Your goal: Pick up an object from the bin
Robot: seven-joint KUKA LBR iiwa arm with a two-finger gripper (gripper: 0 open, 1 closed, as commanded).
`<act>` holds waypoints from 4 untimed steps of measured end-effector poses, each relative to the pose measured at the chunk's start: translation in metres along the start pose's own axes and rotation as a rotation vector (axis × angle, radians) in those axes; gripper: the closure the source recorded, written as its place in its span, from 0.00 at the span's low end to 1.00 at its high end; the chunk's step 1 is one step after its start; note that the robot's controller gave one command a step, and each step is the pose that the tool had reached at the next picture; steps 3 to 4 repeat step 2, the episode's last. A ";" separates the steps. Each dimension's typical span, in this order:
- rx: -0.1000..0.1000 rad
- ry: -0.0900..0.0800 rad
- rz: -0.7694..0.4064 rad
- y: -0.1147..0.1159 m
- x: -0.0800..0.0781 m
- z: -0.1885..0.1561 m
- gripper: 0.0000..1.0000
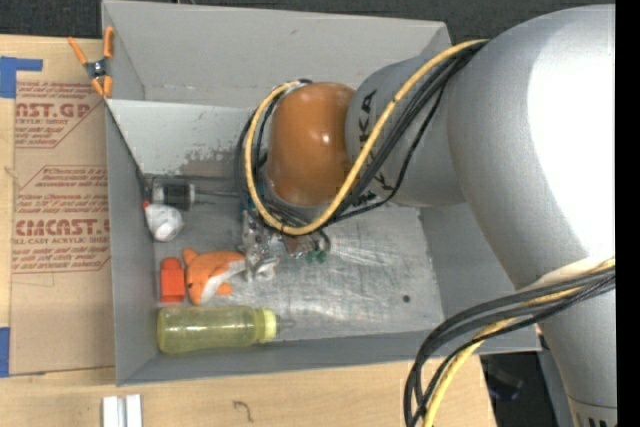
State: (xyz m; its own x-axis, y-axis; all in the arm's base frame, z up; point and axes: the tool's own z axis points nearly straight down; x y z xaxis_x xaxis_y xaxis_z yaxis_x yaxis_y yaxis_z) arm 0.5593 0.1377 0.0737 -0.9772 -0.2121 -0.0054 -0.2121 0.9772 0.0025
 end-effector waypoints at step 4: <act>0.000 -0.007 -0.193 0.069 -0.034 -0.168 1.00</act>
Offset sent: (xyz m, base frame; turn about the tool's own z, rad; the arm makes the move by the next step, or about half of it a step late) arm 0.0162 0.0712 0.1641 -0.1903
